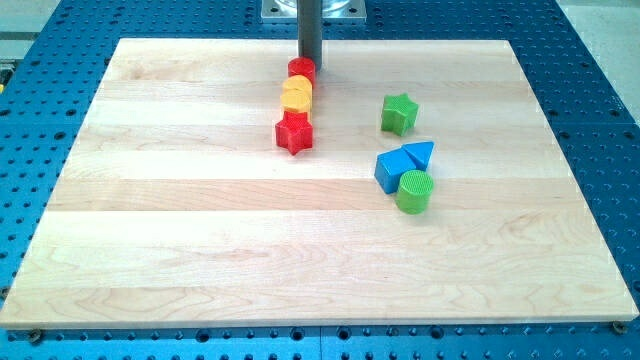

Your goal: Arrange the blue blocks and green circle to form a horizontal line

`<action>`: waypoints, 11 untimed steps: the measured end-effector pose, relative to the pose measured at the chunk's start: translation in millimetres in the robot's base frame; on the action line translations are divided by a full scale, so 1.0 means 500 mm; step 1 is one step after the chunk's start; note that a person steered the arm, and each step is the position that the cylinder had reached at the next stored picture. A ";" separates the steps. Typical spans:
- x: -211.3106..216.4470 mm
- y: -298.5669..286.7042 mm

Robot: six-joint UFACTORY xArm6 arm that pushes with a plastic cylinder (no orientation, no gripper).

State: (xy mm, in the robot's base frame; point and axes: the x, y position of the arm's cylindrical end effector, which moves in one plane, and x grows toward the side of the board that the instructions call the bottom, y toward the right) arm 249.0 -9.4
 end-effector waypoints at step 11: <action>0.449 0.370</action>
State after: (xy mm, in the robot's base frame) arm 473.8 175.7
